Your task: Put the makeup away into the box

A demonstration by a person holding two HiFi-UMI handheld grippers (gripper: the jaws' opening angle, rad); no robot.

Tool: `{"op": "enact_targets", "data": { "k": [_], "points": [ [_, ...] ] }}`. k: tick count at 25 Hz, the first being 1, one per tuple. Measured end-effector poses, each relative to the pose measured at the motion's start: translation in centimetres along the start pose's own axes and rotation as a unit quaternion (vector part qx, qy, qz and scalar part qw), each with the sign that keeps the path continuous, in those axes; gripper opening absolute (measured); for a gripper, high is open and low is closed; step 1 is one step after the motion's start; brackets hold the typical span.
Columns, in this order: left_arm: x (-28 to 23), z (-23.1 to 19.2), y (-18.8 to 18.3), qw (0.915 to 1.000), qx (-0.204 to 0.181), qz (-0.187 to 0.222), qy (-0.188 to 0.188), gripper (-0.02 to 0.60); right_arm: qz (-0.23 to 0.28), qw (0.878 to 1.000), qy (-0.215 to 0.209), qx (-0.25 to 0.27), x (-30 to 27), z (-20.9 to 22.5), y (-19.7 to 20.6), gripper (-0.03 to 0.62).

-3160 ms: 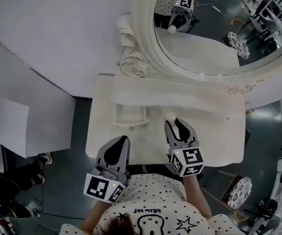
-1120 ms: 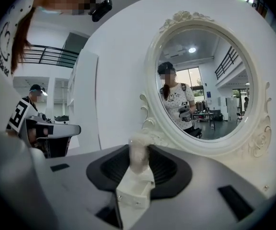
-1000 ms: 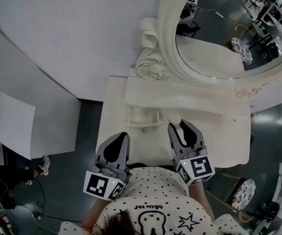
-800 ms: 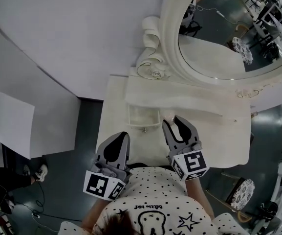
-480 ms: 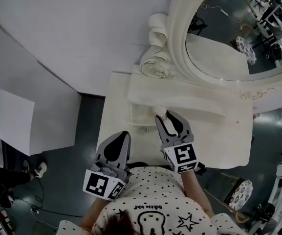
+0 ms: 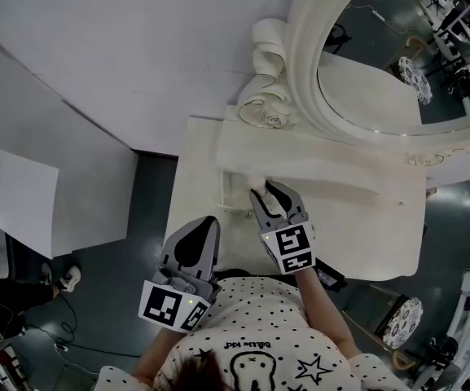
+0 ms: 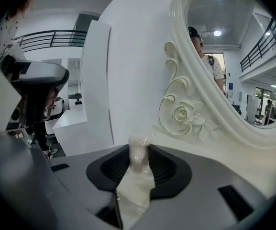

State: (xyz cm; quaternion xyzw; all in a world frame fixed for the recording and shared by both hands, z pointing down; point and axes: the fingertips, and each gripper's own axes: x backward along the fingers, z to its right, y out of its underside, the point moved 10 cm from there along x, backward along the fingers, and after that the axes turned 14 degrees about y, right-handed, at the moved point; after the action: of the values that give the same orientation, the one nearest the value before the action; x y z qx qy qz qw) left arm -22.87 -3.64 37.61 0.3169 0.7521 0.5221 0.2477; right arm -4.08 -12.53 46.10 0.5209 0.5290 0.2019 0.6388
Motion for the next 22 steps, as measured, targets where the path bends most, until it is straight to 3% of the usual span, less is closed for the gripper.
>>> {"op": "enact_targets", "data": {
  "k": [22],
  "points": [
    [0.1, -0.1, 0.1, 1.0000, 0.004, -0.004, -0.001, -0.005, -0.069, 0.997, -0.032, 0.013, -3.6, -1.5, 3.6, 0.130]
  ]
}}
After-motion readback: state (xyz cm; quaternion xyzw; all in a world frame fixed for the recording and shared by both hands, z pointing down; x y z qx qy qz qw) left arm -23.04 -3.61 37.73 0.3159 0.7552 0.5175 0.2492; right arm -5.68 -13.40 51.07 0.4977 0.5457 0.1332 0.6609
